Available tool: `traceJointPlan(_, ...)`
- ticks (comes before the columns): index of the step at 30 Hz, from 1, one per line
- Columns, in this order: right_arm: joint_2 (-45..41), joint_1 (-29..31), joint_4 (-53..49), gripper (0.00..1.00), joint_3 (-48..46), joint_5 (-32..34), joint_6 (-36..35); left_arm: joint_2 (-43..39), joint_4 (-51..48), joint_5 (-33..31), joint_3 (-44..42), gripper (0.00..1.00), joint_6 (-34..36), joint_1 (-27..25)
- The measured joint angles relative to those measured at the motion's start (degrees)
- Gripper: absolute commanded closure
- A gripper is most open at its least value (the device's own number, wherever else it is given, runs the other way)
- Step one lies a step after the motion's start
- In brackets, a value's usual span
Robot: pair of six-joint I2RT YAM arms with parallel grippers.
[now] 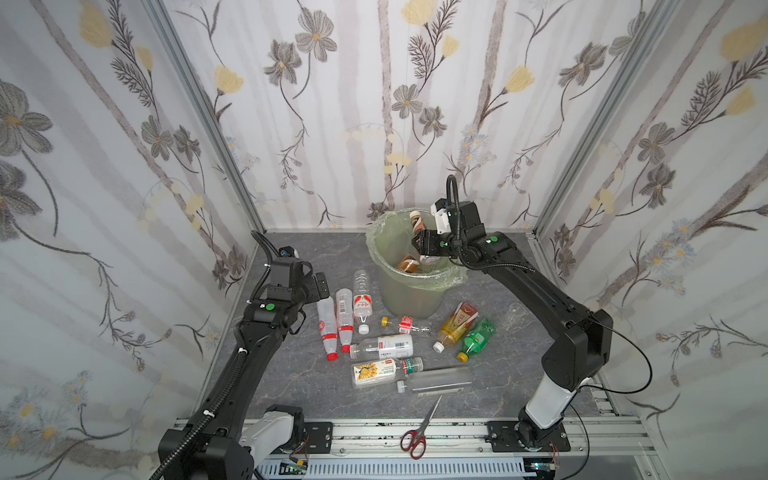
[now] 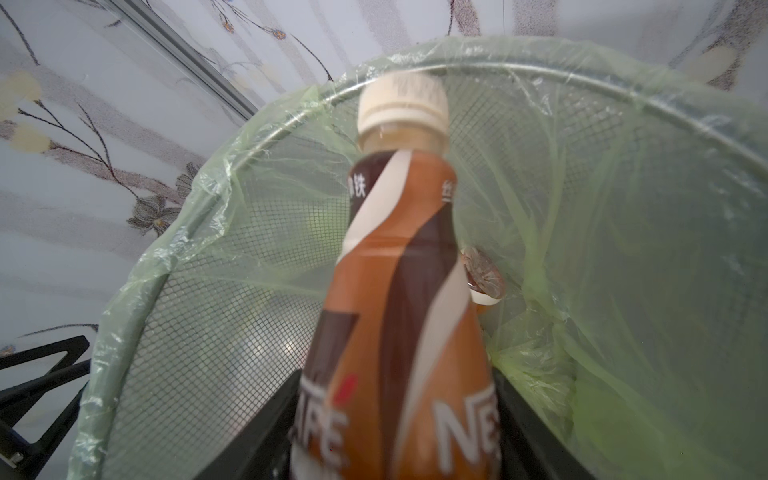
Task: Put the plastic bottles in the bin
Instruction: 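Open the right gripper to drop the brown bottle into the bin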
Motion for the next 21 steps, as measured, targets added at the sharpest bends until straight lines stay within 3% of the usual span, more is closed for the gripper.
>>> traceJointPlan(10,-0.9,0.0,-1.1,0.27,0.2,0.0,-0.9,0.1,0.0,0.0,-0.4,0.00,0.0,0.0)
traceJointPlan(21,-9.2,-0.3,-0.9,0.23,0.2,-0.2,-4.2,0.9,0.2,0.3,-4.2,0.00,-2.2,0.0)
